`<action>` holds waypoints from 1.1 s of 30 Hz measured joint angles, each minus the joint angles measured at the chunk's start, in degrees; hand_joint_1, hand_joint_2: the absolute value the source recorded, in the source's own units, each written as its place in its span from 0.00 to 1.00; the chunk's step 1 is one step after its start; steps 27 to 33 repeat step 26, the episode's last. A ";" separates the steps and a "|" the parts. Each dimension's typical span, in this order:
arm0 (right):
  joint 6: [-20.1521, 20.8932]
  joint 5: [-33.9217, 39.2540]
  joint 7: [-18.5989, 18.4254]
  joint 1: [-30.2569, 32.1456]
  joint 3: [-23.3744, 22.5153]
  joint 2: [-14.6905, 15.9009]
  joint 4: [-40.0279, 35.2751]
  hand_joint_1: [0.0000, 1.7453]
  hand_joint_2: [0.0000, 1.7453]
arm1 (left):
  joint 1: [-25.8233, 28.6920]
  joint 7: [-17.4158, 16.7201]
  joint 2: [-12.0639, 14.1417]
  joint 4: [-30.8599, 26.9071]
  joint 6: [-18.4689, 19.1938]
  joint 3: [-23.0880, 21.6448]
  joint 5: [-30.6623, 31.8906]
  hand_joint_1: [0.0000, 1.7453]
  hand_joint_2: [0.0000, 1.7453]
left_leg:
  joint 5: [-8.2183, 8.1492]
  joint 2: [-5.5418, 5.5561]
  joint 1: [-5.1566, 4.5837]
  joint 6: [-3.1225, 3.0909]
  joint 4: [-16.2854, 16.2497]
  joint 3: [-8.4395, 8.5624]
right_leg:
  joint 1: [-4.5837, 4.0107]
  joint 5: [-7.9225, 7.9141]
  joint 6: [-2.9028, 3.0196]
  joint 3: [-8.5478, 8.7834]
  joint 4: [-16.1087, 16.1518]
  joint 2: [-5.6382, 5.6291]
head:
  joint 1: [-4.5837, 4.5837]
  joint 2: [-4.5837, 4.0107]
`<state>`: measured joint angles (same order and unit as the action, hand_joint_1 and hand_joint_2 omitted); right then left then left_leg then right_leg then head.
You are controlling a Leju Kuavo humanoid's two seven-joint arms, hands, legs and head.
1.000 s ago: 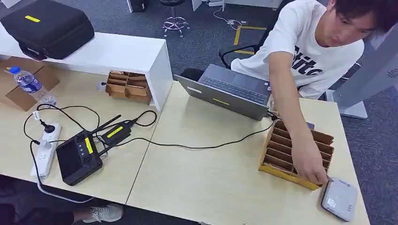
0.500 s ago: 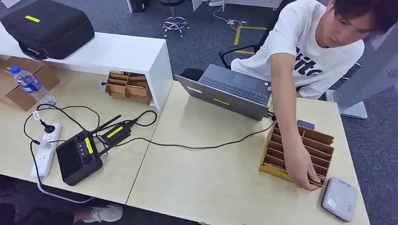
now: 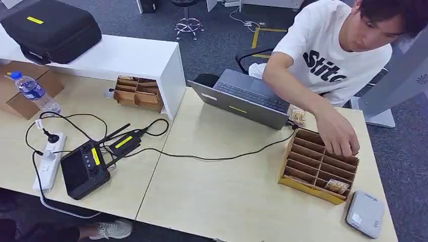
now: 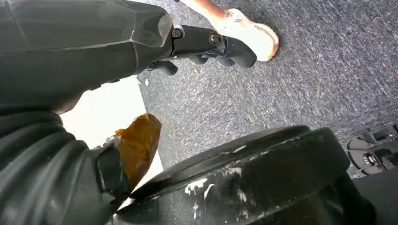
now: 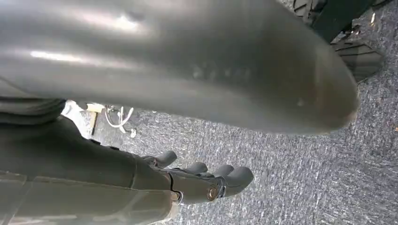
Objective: Pass the card to the sensor for recognition and then transmit it.
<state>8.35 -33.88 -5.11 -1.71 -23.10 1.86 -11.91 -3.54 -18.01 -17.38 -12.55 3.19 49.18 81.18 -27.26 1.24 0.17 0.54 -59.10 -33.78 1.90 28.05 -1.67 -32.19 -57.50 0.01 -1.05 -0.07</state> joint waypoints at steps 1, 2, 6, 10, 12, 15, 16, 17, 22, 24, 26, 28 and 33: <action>-0.02 -0.09 -0.04 0.00 0.00 0.00 0.02 0.00 1.00 | -0.02 0.00 0.00 0.00 -0.44 -0.07 0.00 0.00 1.00 | 0.00 0.00 0.00 0.00 0.00 0.00 | 0.00 0.00 0.00 0.00 0.00 0.00 | 0.02 0.00; -0.02 -0.13 -0.22 0.00 0.00 0.00 0.02 0.00 1.00 | -0.03 -0.18 0.00 0.00 -1.14 -0.20 0.02 0.00 1.00 | 0.00 -0.01 0.00 0.00 0.00 0.00 | 0.00 0.00 0.00 0.00 0.00 0.00 | 0.02 0.00; -0.35 0.00 -0.83 0.07 -0.13 -0.24 0.02 0.00 1.00 | -0.10 -2.66 -0.02 0.00 -7.46 -0.66 0.20 0.00 1.00 | 0.00 -0.02 0.00 0.00 0.00 0.00 | -0.02 0.00 0.00 0.00 0.00 0.00 | 0.02 0.00; -1.47 0.66 -0.74 0.17 -0.92 -0.92 0.04 0.00 1.00 | -0.09 -0.61 -0.28 0.02 -20.78 0.29 -6.28 0.00 1.00 | 0.00 -0.05 0.01 0.00 0.00 0.01 | -0.05 0.00 0.00 -0.01 0.00 -0.03 | 0.00 0.00; -1.99 1.05 -0.50 0.31 -1.36 -1.29 0.04 0.00 1.00 | -0.13 3.64 -0.33 0.61 -28.25 2.17 -12.29 0.00 1.00 | 0.00 -0.08 0.02 0.01 0.00 0.02 | -0.06 0.00 0.01 -0.02 0.00 -0.06 | 0.02 0.00; -2.40 1.42 -0.11 0.62 -2.27 -1.68 0.04 0.00 1.00 | -0.39 9.71 -0.42 2.25 -35.96 5.58 -19.46 0.00 1.00 | 0.00 -0.11 0.02 0.01 0.00 0.01 | -0.05 0.00 0.01 -0.03 0.00 -0.08 | 0.02 0.00; -2.47 1.51 0.00 0.76 -2.43 -1.77 0.02 0.00 1.00 | -0.47 11.37 -0.42 2.84 -37.80 6.58 -21.06 0.00 1.00 | 0.00 -0.11 0.02 0.01 0.00 0.01 | -0.05 0.00 0.01 -0.03 0.00 -0.08 | 0.02 0.00; -2.51 1.51 0.17 0.88 -2.68 -1.86 0.04 0.00 1.00 | -0.65 13.21 -0.44 3.65 -39.92 7.75 -22.79 0.00 1.00 | 0.00 -0.11 0.02 0.01 0.00 0.00 | -0.05 0.00 0.01 -0.03 0.00 -0.08 | 0.02 0.00; -2.51 1.44 0.85 1.28 -3.76 -2.21 0.02 0.00 1.00 | -1.32 16.78 -0.50 4.52 -42.10 11.89 -25.88 0.00 1.00 | -0.01 -0.13 0.02 0.01 0.00 0.01 | -0.05 0.00 0.01 -0.02 0.00 -0.08 | 0.02 0.00; -2.51 1.36 0.94 1.37 -3.87 -2.21 0.04 0.00 1.00 | -1.47 17.01 -0.52 4.52 -42.10 12.70 -25.99 0.00 0.00 | -0.01 -0.13 0.02 0.01 0.00 0.01 | -0.05 0.00 0.01 -0.01 0.00 -0.08 | 0.02 0.00; -2.43 1.07 1.12 1.44 -4.13 -2.23 0.04 0.00 0.00 | -1.63 17.20 -0.59 4.72 -42.10 13.22 -25.86 0.00 0.00 | -0.01 -0.13 0.02 0.01 0.00 0.01 | -0.05 -0.01 0.02 -0.02 0.00 -0.08 | 0.02 0.00; -2.43 1.07 1.12 1.44 -4.13 -2.23 0.04 0.00 0.00 | -1.63 17.20 -0.59 4.72 -42.10 13.22 -25.86 0.00 0.00 | -0.01 -0.13 0.02 0.01 0.00 0.01 | -0.05 -0.01 0.02 -0.02 0.00 -0.08 | 0.02 0.00; -2.43 1.07 1.12 1.44 -4.13 -2.23 0.04 0.00 0.00 | -1.63 17.20 -0.59 4.72 -42.10 13.22 -25.86 0.00 0.00 | -0.01 -0.13 0.02 0.01 0.00 0.01 | -0.05 -0.01 0.02 -0.02 0.00 -0.08 | 0.02 0.00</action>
